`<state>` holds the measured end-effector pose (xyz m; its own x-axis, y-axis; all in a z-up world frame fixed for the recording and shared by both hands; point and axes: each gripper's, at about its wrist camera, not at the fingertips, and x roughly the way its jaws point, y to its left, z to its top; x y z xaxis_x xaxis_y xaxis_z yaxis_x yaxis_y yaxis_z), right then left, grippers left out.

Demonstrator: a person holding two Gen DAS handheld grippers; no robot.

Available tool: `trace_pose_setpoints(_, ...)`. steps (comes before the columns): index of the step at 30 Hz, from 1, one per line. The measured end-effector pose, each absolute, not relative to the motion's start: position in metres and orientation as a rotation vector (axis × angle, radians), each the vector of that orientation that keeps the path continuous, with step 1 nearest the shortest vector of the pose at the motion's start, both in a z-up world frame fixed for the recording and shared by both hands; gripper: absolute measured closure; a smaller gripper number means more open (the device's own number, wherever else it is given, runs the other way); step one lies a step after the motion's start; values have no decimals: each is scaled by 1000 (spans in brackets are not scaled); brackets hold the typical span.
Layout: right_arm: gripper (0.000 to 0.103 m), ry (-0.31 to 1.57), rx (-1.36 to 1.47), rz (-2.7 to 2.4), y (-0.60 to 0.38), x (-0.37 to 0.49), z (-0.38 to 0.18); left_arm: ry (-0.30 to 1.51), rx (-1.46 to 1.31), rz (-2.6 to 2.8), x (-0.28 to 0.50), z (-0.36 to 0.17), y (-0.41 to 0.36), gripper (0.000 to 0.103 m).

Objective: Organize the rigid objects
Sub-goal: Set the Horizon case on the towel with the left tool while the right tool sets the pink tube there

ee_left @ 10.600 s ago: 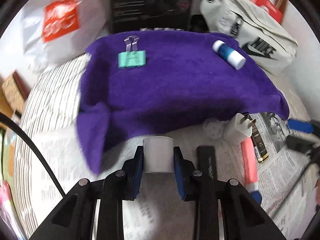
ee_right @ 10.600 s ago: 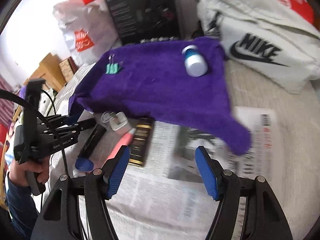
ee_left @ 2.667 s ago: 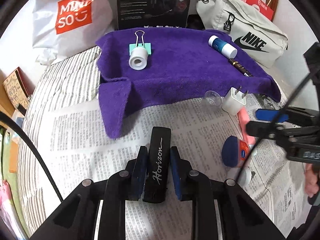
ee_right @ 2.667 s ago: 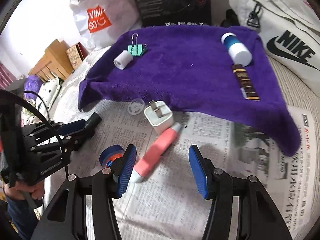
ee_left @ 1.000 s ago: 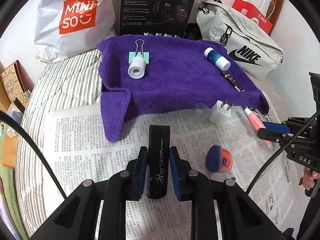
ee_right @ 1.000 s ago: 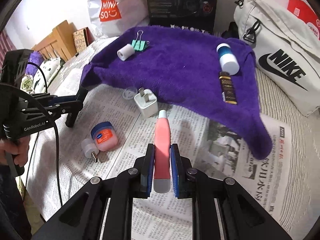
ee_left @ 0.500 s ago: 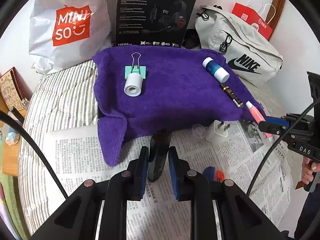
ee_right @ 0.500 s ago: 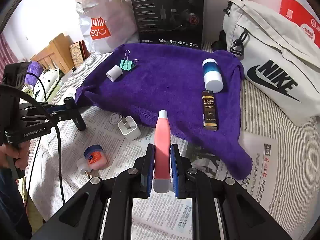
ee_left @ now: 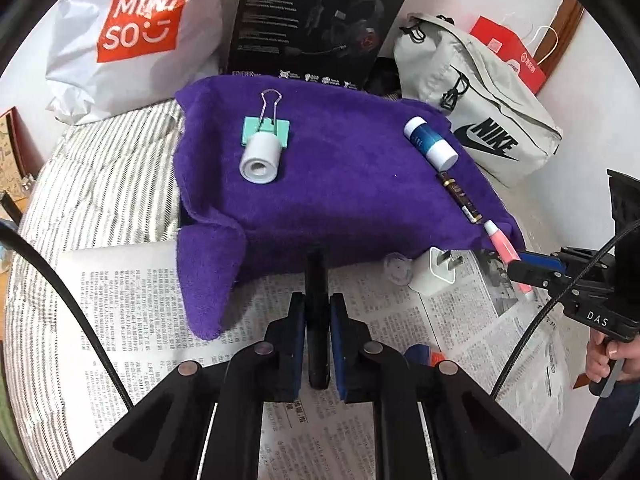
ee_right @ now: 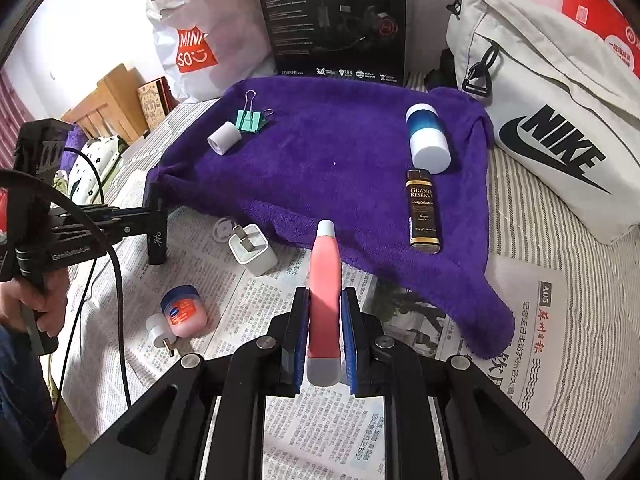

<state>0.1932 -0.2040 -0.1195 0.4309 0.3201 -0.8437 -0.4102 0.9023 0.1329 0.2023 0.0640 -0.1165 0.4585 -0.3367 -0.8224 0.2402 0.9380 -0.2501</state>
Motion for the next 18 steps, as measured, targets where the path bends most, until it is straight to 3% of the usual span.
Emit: trace_pose_setpoints(18, 87, 1004, -71, 475, -208, 204, -108, 1005, -59, -338, 213, -88, 63, 91)
